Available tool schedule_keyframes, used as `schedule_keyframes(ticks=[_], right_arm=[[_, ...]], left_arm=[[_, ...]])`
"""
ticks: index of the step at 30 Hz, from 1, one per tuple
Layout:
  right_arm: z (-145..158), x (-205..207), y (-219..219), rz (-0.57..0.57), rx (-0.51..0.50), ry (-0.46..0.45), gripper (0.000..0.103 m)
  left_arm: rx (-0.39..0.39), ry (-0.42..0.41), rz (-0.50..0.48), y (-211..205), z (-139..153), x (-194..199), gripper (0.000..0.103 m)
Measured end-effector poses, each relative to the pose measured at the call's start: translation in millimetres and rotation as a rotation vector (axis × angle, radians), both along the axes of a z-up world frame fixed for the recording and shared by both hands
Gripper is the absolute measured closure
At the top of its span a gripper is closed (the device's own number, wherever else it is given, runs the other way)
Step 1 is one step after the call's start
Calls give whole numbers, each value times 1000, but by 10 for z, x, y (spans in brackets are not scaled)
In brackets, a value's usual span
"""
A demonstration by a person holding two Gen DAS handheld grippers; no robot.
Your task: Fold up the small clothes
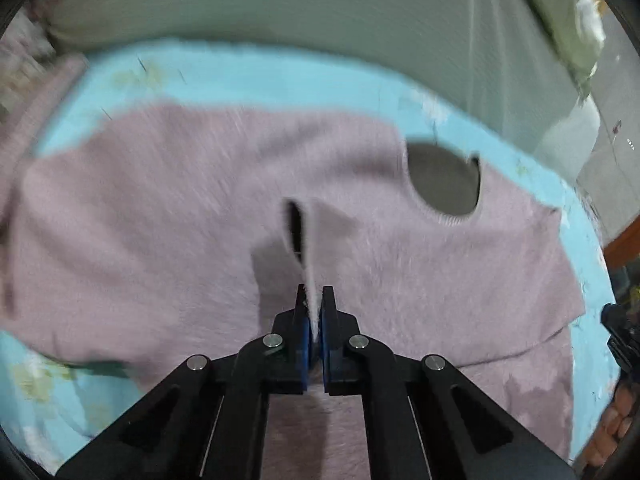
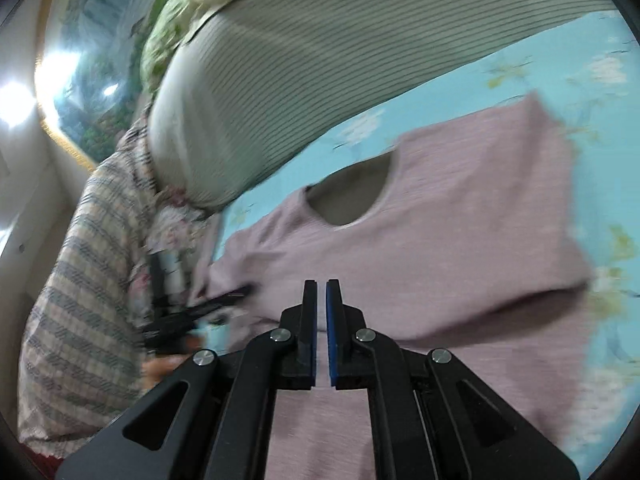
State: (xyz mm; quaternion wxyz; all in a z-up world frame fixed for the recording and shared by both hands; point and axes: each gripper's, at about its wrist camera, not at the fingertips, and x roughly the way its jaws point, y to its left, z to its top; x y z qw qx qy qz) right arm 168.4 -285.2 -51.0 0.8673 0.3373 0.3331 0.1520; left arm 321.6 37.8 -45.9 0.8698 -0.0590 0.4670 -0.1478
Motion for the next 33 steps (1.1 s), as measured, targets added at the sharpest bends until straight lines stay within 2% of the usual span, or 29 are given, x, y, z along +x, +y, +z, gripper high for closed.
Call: schedule_keyframes(ticks=[2,5,7,9,10,14,16,18,19,20,21,26,31,33], right_arm=[[-43,-59,-214,-66,-42,14,96],[-176,-62,-562,-170,-79,84,94],[-250,-29,-761,-222,-91,116,80],[-318,47,-899,-255,-120,150,45],[-344,86,-937,-257,-130,155,42],[-448,341,-967,-215,-158,172,43],[-533,513,-929,-185,-163,192,43],[-622,697,-858,-154,-186,215,43],[-664,757,-849,-139,-191,226,47],[-720,837,-833,-124,-186,243,89],[-748,863,-852,-126,-182,255,95],[-507,622,-1036,-226,-191,163,95],[-747,709,-1067,-215,-204,270,93],[-639,632,-1053,-269,-253,262,88]], left_arm=[[-6,-60,50,172,131,-71,101],[52,-57,133,393,74,-48,101],[26,-36,146,461,-1,-26,101],[46,-54,165,479,-9,-71,101],[47,-62,171,500,-16,-101,101],[12,-67,206,555,-54,-160,101],[-36,-93,223,613,-38,-238,101],[-49,-111,222,579,-13,-276,101],[-43,-112,222,566,-16,-289,101],[-38,-109,222,556,-22,-294,101],[-38,-102,220,552,-34,-296,101],[-46,-123,173,426,42,-298,101],[2,-78,153,227,-153,-193,101],[4,-62,160,244,-217,-193,101]])
